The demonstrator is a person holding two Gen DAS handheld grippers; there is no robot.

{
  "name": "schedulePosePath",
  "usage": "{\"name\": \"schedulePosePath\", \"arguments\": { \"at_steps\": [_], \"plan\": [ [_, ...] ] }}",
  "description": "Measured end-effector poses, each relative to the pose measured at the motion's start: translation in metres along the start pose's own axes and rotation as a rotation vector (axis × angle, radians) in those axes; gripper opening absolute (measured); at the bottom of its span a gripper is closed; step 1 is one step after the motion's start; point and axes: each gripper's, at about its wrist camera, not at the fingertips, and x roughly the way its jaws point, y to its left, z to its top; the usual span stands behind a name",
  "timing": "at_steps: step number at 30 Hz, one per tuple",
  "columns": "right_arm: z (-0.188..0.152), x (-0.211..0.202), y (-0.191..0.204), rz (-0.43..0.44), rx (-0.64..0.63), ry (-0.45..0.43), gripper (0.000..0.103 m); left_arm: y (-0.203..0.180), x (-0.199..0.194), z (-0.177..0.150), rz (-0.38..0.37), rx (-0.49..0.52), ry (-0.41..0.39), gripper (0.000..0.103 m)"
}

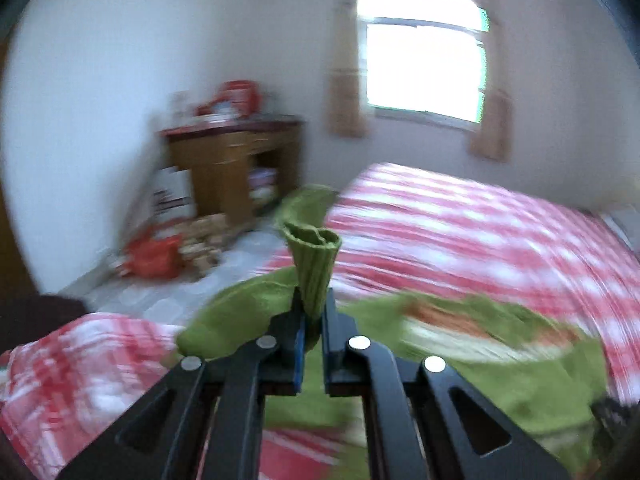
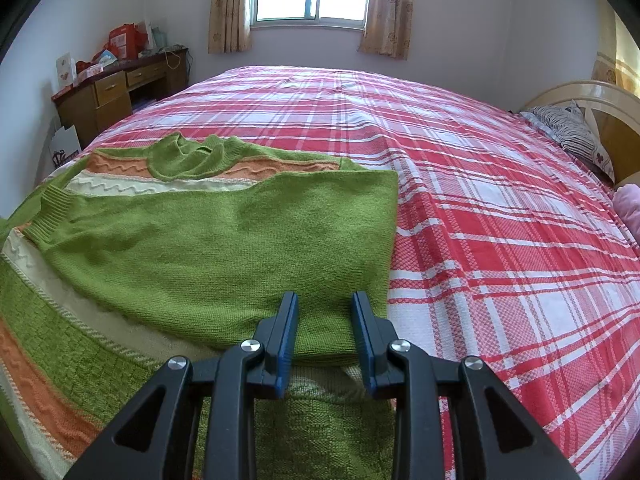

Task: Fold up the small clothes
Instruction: 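Lift the sleeve over the sweater body and release it with the left tool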

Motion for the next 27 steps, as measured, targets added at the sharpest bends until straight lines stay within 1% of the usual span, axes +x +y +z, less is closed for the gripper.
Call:
{"name": "schedulePosePath", "arguments": {
  "at_steps": [1, 3, 5, 6, 9, 11, 13, 15, 16, 17, 18, 19, 21, 22, 24, 25, 26, 27],
  "plan": [
    [0.0, 0.0, 0.0, 0.0, 0.0, 0.0, 0.029, -0.023, 0.0, -0.007, -0.039, 0.038, 0.018, 0.006],
    [0.0, 0.0, 0.0, 0.001, 0.001, 0.0, 0.029, -0.055, 0.003, -0.019, -0.099, 0.089, 0.055, 0.006],
    [0.0, 0.0, 0.0, 0.002, 0.002, 0.0, 0.029, -0.088, 0.009, -0.034, -0.139, 0.136, 0.11, 0.006],
    [0.0, 0.0, 0.0, 0.004, 0.004, -0.001, 0.029, -0.101, 0.012, -0.041, -0.148, 0.156, 0.135, 0.006],
    [0.001, 0.0, 0.0, 0.009, 0.008, -0.001, 0.029, -0.119, 0.023, -0.057, -0.149, 0.189, 0.207, 0.006],
    [0.002, 0.0, 0.0, 0.011, 0.009, -0.001, 0.029, -0.119, 0.03, -0.068, -0.145, 0.193, 0.25, 0.007],
    [0.001, 0.0, -0.001, 0.009, 0.008, -0.001, 0.029, -0.118, 0.033, -0.075, -0.137, 0.208, 0.287, 0.012],
    [0.001, 0.0, -0.001, 0.007, 0.007, 0.0, 0.029, -0.113, 0.03, -0.078, -0.168, 0.211, 0.322, 0.024],
    [0.001, 0.0, -0.001, 0.008, 0.007, 0.0, 0.029, -0.111, 0.027, -0.08, -0.189, 0.209, 0.325, 0.041],
    [0.001, 0.0, -0.001, 0.008, 0.008, 0.0, 0.029, -0.103, 0.017, -0.079, -0.215, 0.201, 0.323, 0.068],
    [0.001, 0.0, -0.001, 0.01, 0.01, 0.0, 0.029, -0.096, 0.012, -0.08, -0.221, 0.19, 0.316, 0.081],
    [0.001, 0.0, -0.001, 0.013, 0.011, 0.002, 0.029, -0.083, 0.001, -0.08, -0.222, 0.162, 0.29, 0.094],
    [0.003, 0.0, -0.003, 0.027, 0.019, 0.009, 0.03, -0.061, -0.012, -0.082, -0.208, 0.117, 0.252, 0.094],
    [0.004, -0.001, -0.004, 0.035, 0.027, 0.009, 0.031, -0.05, -0.014, -0.082, -0.195, 0.1, 0.248, 0.094],
    [0.01, -0.012, -0.004, 0.038, 0.066, -0.027, 0.031, -0.02, -0.018, -0.085, -0.137, 0.039, 0.227, 0.094],
    [0.013, -0.02, -0.003, 0.072, 0.097, -0.054, 0.031, -0.008, -0.015, -0.086, -0.101, 0.011, 0.223, 0.094],
    [0.019, -0.03, 0.002, 0.152, 0.146, -0.084, 0.031, 0.0, -0.009, -0.088, -0.07, -0.014, 0.227, 0.094],
    [0.022, -0.034, 0.006, 0.209, 0.173, -0.092, 0.032, 0.011, -0.002, -0.091, -0.03, -0.056, 0.243, 0.093]
  ]
}}
